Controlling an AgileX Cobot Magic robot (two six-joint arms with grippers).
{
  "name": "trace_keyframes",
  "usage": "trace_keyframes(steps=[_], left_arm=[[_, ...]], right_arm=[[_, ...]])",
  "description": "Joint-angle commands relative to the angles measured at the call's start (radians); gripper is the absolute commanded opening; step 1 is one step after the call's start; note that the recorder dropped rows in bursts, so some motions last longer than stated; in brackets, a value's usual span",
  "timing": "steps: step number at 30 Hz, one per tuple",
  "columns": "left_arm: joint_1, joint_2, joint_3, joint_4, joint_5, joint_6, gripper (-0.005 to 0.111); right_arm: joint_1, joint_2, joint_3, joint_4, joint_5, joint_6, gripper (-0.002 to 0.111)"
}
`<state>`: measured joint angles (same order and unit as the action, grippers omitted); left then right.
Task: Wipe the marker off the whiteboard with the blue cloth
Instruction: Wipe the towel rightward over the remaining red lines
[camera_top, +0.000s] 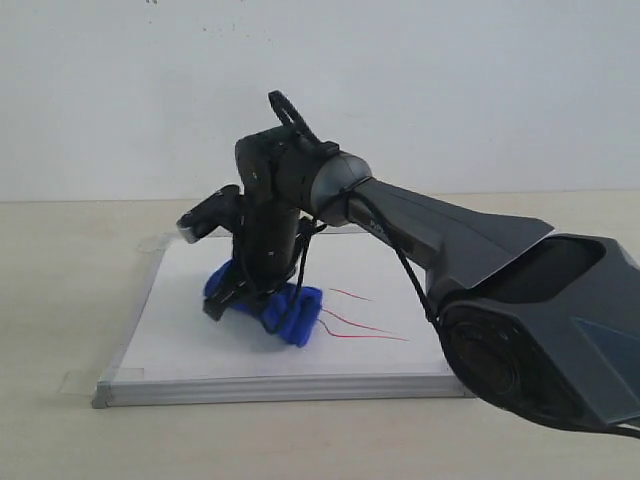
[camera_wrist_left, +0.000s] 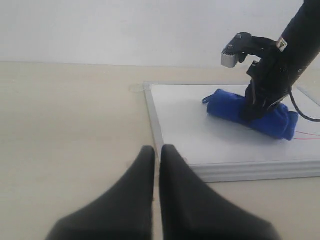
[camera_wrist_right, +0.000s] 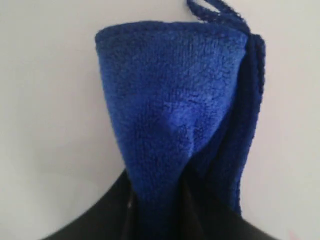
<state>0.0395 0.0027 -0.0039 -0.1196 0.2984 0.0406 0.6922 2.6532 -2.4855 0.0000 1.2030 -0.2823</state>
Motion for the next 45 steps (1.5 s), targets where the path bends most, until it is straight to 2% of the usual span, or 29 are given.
trace_keyframes(steps=[1, 4, 9, 11, 20, 28, 33, 36, 41, 43, 45], left_arm=[[0.000, -0.003, 0.004, 0.005, 0.001, 0.005, 0.004], [0.000, -0.003, 0.004, 0.005, 0.001, 0.005, 0.004], [0.000, -0.003, 0.004, 0.005, 0.001, 0.005, 0.004], [0.000, -0.003, 0.004, 0.005, 0.001, 0.005, 0.004], [0.000, -0.003, 0.004, 0.005, 0.001, 0.005, 0.004], [0.000, -0.003, 0.004, 0.005, 0.001, 0.005, 0.004], [0.000, -0.003, 0.004, 0.005, 0.001, 0.005, 0.004], [0.000, -0.003, 0.004, 0.005, 0.001, 0.005, 0.004], [0.000, -0.003, 0.004, 0.005, 0.001, 0.005, 0.004], [0.000, -0.003, 0.004, 0.005, 0.001, 0.005, 0.004], [0.000, -0.003, 0.004, 0.005, 0.001, 0.005, 0.004]], right_arm=[[0.037, 0.007, 0.010, 0.380, 0.018, -0.091, 0.000], [0.037, -0.018, 0.010, 0.243, 0.018, -0.047, 0.000], [0.027, -0.030, 0.011, -0.189, 0.018, 0.146, 0.000], [0.018, -0.030, 0.021, -0.269, 0.018, 0.180, 0.000], [-0.013, -0.082, 0.155, -0.322, 0.018, 0.196, 0.000], [-0.015, -0.197, 0.361, -0.410, 0.018, 0.229, 0.000], [-0.013, -0.189, 0.372, -0.337, 0.018, 0.260, 0.000], [-0.011, -0.189, 0.372, -0.108, -0.022, 0.243, 0.000], [0.015, -0.189, 0.372, 0.297, -0.171, 0.048, 0.000], [0.026, -0.189, 0.370, 0.346, -0.177, -0.026, 0.000], [0.028, -0.189, 0.370, 0.319, -0.170, -0.041, 0.000]])
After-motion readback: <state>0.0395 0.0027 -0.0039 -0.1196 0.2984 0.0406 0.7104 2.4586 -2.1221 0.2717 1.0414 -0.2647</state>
